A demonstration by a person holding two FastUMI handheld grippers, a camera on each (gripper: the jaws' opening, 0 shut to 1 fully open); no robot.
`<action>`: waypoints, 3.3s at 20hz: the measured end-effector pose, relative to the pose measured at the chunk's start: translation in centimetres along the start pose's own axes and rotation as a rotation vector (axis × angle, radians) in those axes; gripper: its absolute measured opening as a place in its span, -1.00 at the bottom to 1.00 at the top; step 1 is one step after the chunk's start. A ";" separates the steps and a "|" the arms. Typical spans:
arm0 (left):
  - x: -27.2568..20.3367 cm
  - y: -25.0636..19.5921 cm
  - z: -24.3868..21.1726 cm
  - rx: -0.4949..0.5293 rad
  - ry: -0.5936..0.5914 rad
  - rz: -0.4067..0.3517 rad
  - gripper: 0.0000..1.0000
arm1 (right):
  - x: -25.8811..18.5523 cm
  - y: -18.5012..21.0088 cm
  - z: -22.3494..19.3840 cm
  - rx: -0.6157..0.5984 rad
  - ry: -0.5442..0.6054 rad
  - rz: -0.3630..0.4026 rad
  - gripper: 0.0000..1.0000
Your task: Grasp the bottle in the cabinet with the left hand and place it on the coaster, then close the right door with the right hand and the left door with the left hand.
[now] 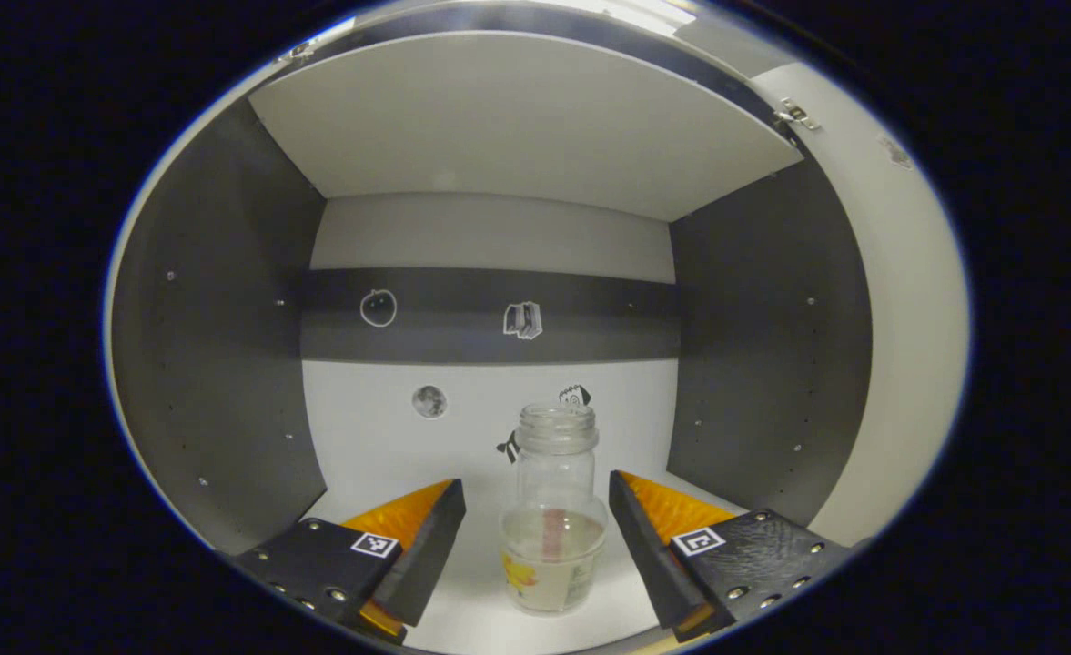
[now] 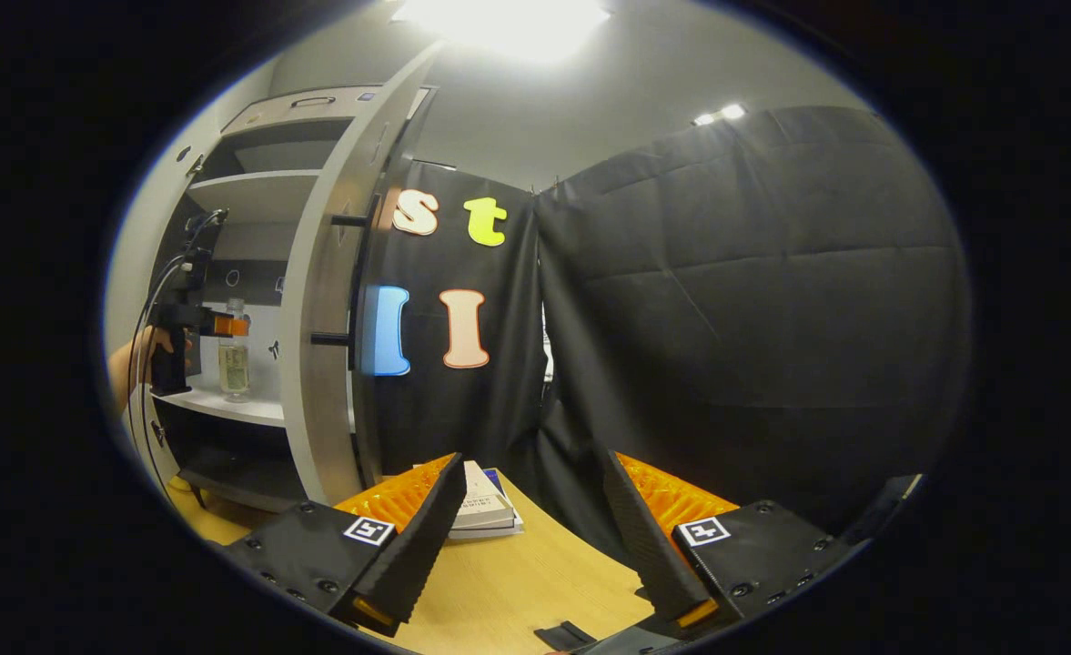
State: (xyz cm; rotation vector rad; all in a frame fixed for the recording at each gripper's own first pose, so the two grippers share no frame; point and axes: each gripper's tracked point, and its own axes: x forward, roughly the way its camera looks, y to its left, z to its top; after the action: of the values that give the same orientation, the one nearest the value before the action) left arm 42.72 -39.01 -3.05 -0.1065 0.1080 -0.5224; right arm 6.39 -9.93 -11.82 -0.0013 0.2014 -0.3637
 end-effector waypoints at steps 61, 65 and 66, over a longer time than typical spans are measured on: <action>-27.1 -5.9 -8.0 0.031 -0.041 0.126 0.23 | -6.1 -2.0 -4.9 -0.043 0.085 0.378 0.95; -28.5 -6.5 -11.9 -0.002 -0.013 0.124 0.23 | -6.2 -1.8 -5.4 -0.050 0.086 0.384 0.95; -28.9 -6.7 -12.9 -0.009 -0.002 0.120 0.23 | -6.2 -1.7 -5.5 -0.049 0.088 0.386 0.95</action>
State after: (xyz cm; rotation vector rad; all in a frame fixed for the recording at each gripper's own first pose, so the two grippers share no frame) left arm 12.85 -31.25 -12.77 -0.1085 0.1144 -0.4024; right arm -1.01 -9.16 -15.89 0.0052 0.2918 0.0265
